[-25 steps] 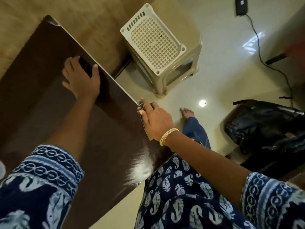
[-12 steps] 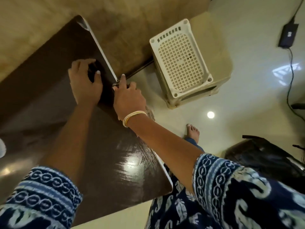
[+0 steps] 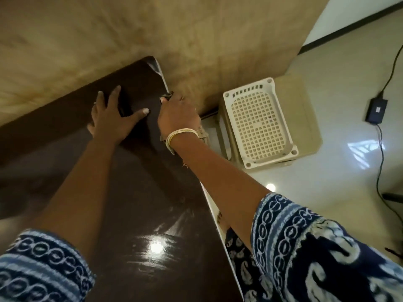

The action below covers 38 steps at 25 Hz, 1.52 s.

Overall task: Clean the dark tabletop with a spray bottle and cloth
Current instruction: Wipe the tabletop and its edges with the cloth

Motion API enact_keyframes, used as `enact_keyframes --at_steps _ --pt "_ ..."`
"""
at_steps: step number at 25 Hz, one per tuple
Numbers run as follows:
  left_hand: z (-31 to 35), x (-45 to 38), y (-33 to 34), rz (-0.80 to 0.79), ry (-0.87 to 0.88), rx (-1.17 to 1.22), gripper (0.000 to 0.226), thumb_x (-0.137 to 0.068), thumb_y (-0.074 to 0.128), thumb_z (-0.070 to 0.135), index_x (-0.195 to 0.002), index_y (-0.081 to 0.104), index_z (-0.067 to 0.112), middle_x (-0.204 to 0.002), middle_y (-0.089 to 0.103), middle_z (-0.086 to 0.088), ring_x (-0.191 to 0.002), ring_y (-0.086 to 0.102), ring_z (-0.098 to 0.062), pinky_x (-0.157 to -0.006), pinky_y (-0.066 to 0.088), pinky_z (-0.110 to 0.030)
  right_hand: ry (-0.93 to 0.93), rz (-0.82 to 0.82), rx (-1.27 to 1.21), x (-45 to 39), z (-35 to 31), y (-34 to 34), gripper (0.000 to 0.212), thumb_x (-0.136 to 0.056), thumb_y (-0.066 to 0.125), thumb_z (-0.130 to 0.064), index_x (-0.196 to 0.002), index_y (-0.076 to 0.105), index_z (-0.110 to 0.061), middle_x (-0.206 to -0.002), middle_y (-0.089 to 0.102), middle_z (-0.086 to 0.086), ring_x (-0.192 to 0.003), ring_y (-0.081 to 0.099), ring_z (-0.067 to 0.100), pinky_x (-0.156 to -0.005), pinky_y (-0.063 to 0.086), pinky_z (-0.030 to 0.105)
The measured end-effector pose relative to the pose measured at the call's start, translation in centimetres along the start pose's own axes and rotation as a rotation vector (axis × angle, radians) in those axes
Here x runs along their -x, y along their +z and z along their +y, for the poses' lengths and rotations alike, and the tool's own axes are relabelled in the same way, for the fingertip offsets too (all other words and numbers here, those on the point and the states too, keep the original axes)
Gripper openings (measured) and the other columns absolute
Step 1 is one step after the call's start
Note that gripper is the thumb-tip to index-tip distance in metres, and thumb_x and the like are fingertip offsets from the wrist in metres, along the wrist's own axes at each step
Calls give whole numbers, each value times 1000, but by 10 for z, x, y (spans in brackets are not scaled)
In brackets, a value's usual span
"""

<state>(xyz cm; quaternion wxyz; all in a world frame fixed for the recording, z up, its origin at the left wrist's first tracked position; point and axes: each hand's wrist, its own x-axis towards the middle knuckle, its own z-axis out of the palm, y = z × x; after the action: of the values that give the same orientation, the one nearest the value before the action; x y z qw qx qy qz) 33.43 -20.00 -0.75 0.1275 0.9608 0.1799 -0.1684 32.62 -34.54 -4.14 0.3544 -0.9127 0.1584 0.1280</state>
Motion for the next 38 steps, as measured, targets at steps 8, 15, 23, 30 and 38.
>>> enact_keyframes --at_steps 8,15,23,30,38 --pt "4 -32 -24 -230 -17 42 129 -46 73 74 -152 4 49 -164 -16 -2 -149 -13 -37 -115 12 -67 -40 -17 73 -55 -34 -4 45 -103 33 -44 -128 46 -9 -124 57 12 -112 58 29 -83 49 40" --pt "2 -32 -20 -219 -26 58 129 -44 71 76 -150 3 53 -163 -19 1 -149 -14 -36 -111 15 -72 33 -220 -150 -112 -70 -20 44 -103 28 -43 -128 48 -12 -124 60 13 -114 57 32 -85 42 37" --pt "4 -29 -20 -233 -44 73 130 -42 71 77 -149 -1 55 -162 -22 2 -149 -16 -33 -111 17 -72 400 308 -819 -117 -28 -54 37 -105 36 -27 -118 57 1 -112 65 17 -94 59 30 -72 38 28" --pt "-2 -37 -14 -204 -17 32 113 -65 82 56 -153 13 42 -163 -19 -1 -149 -13 -35 -111 19 -70 -765 -112 296 -32 -16 -13 53 -97 39 -43 -146 41 -23 -157 27 13 -141 28 35 -113 28 47" --pt "-4 -36 -18 -252 -11 24 127 -55 83 64 -153 3 47 -162 -24 1 -149 -16 -34 -112 17 -71 -715 -82 568 -104 -62 -4 45 -96 34 -44 -138 47 -34 -144 45 8 -125 43 37 -98 37 46"
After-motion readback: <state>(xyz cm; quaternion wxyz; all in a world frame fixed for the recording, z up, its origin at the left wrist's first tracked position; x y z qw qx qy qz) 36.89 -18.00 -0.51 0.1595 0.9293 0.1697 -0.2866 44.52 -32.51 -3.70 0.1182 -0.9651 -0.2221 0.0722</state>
